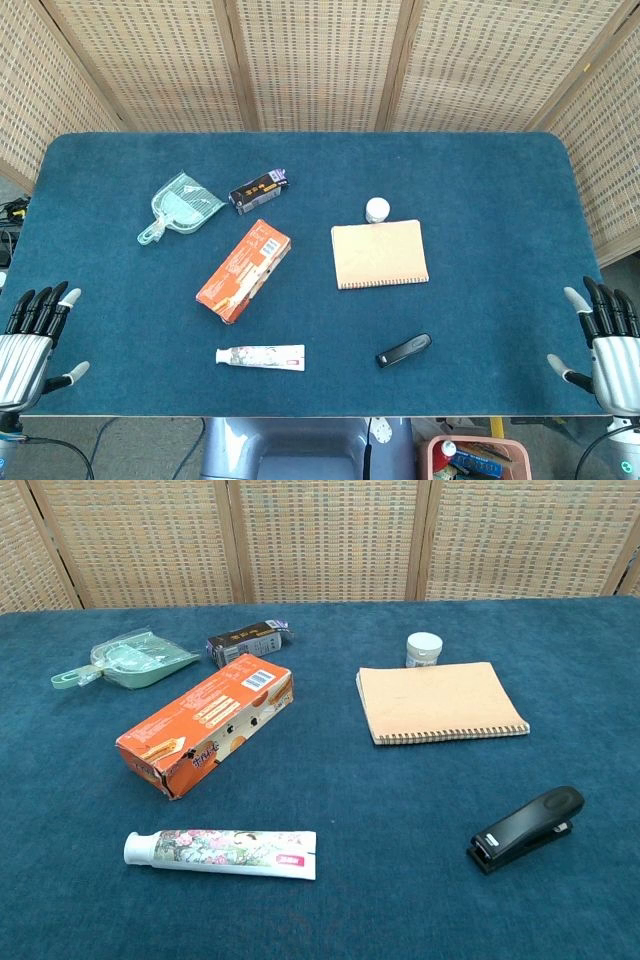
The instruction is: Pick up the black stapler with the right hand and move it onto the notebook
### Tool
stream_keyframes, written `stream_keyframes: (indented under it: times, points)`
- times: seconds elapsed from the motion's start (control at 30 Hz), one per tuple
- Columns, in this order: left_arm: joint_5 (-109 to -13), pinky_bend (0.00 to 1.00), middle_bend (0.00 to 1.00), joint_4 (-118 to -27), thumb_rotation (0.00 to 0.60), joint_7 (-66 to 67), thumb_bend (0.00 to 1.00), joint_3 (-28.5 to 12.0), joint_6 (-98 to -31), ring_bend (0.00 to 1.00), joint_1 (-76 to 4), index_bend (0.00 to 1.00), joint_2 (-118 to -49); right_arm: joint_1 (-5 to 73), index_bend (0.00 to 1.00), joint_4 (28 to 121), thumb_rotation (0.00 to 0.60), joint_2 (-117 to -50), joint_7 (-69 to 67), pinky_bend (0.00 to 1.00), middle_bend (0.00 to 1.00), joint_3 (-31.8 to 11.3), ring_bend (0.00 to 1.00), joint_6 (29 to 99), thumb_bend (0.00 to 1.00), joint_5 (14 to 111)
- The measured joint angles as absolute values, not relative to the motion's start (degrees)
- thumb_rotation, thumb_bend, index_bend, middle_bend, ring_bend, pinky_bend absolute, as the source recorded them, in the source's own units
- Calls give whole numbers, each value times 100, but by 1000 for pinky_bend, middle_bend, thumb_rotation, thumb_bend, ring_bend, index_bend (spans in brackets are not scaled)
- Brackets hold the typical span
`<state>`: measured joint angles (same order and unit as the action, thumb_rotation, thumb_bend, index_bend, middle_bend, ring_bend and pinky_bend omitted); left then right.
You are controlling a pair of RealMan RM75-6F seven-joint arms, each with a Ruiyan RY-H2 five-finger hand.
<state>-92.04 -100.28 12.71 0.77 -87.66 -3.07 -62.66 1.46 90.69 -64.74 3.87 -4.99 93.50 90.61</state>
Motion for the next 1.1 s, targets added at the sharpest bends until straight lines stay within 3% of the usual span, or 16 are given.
stream_keyframes:
  times: [0.5, 0.73, 0.97, 1.1]
  points:
    - [-9037, 0, 0, -10056, 600, 1368, 0, -8, -8730, 0, -320, 0, -6304, 616, 0, 8924, 600, -6541, 316, 11, 0, -273, 0, 8786, 0, 9792]
    - [-8739, 0, 0, -10023, 600, 1339, 0, -157, -8524, 0, -445, 0, -6346, 1708, 60, 8890, 600, -6610, 63, 85, 45, -56, 0, 7653, 0, 10941]
    - [-8502, 0, 0, -10007, 600, 1485, 0, -225, -8329, 0, -534, 0, -6409, 2629, 91, 8761, 600, -7030, 401, 230, 124, -36, 30, 6174, 4, 11184]
    - [-8337, 0, 0, -9995, 600, 1534, 0, -260, -8237, 0, -569, 0, -6427, 2989, 127, 8676, 600, -7389, 803, 251, 166, -45, 62, 5556, 37, 11158]
